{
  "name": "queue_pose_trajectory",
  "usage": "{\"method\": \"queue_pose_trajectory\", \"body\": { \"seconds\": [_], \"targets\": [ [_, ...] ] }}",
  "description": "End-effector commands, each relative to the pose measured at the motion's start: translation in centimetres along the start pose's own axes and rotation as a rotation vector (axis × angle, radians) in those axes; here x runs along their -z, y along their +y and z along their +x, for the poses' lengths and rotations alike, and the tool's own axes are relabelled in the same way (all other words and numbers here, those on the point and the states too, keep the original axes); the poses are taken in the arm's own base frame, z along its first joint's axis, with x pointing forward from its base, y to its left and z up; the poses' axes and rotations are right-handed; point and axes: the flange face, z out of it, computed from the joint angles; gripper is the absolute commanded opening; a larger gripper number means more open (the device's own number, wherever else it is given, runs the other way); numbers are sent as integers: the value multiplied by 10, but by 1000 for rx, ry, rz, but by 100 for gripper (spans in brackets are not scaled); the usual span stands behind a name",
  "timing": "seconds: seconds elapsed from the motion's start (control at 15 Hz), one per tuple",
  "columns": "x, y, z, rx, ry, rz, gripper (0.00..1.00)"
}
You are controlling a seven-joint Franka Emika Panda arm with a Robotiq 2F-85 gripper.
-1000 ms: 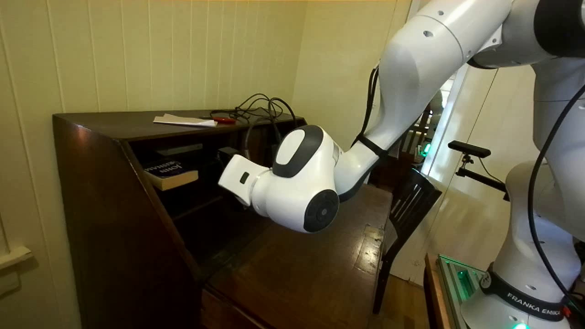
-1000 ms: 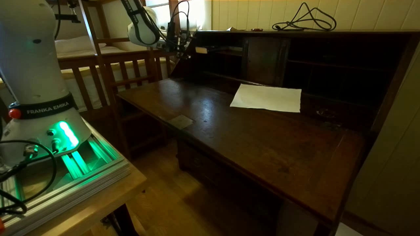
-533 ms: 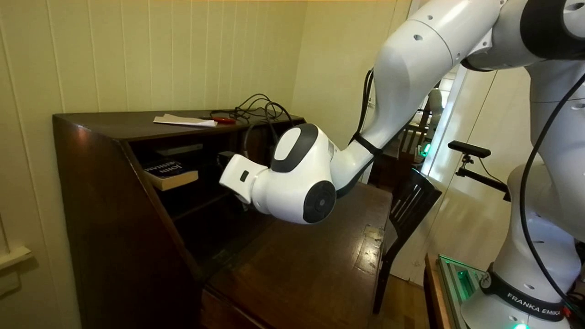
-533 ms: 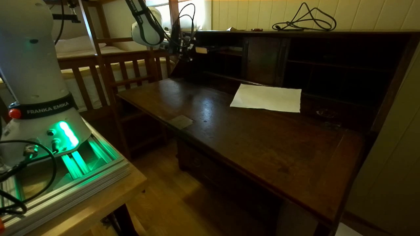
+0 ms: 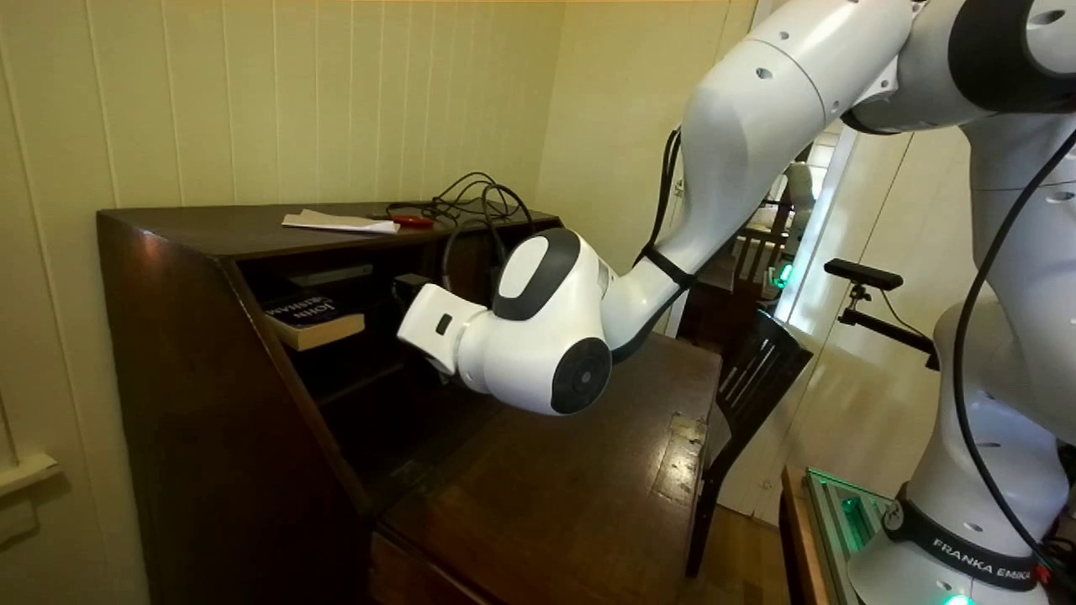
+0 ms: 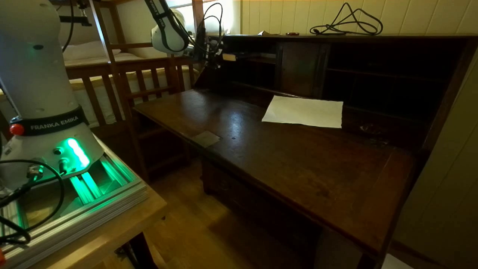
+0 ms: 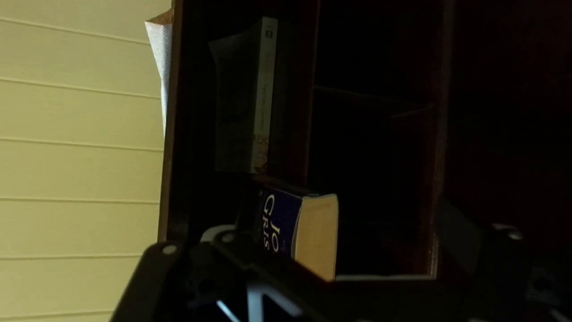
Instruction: Take the book on the shelf and place it on the top
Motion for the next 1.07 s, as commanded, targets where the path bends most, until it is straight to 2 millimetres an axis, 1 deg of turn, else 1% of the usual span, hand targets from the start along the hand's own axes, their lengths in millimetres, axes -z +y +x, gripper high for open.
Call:
{"method": "queue_pose_trajectory", "body": {
  "seconds": [0.0, 0.4, 0.67, 0.87, 0.93, 1.0],
  "targets": [
    [-25, -4, 10, 1, 35, -34, 100],
    [-61, -9, 35, -5, 62, -48, 100],
    [-76, -7, 54, -15, 83, -58, 100],
    [-85, -2, 62, -26, 77, -66, 100],
    [-89, -1, 63, -26, 67, -70, 78],
    [-91, 1, 64, -30, 61, -79, 74]
  ]
}}
